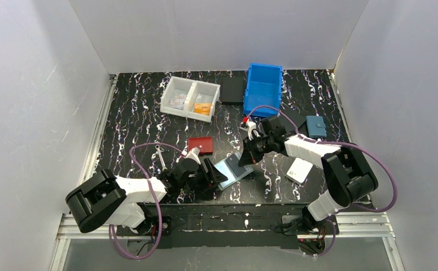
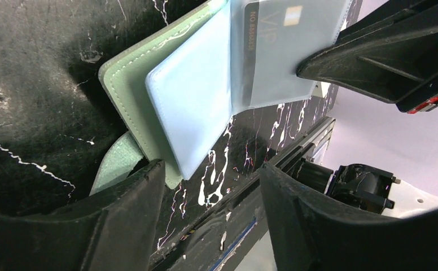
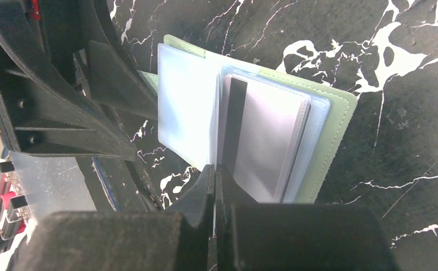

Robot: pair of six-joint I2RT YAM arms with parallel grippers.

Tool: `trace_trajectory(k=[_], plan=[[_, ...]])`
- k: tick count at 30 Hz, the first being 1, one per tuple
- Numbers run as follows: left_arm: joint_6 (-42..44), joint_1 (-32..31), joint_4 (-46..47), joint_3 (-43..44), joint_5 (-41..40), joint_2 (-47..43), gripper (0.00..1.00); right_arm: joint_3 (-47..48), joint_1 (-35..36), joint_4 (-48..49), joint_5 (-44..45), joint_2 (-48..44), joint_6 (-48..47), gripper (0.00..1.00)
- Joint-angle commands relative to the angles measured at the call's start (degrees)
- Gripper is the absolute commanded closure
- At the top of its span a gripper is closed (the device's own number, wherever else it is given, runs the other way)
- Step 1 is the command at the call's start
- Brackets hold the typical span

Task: Take the credit cards out of the card holder
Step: Remove the credit card from the card holder.

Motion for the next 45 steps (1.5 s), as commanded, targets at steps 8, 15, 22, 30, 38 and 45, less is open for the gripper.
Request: trace_trajectory(k=[8, 15, 22, 30, 38, 45], plan=[[-0.9, 0.8, 0.0, -0.3, -2.8, -6.1, 0.35, 2.2, 3.6, 0.1, 2.1, 0.2, -2.5, 0.99], [-1.6, 0.8, 0.2, -0.6, -6.4, -9.6, 0.35, 2.0, 3.9, 0.5, 2.4, 0.4, -2.4, 0.97], [-2.5, 0.9, 4.1, 2.2, -7.0, -5.6, 0.35, 1.7, 4.3, 0.8, 2.4, 0.5, -2.4, 0.95], [-2.3, 0.9, 4.1, -2.8, -10.5, -15.3, 0.41, 1.8, 4.3, 0.8, 2.8, 0.4, -2.2, 0.95], [-3.2, 0.9, 3.7, -1.0, -8.9, -12.6, 0.39, 1.7, 4.3, 1.1, 2.5, 0.4, -2.2, 0.95], [-4.6, 0.9, 4.8, 5.6, -6.3, 0.0, 0.30, 1.2, 4.4, 1.7, 0.2, 0.5, -2.3, 0.91]])
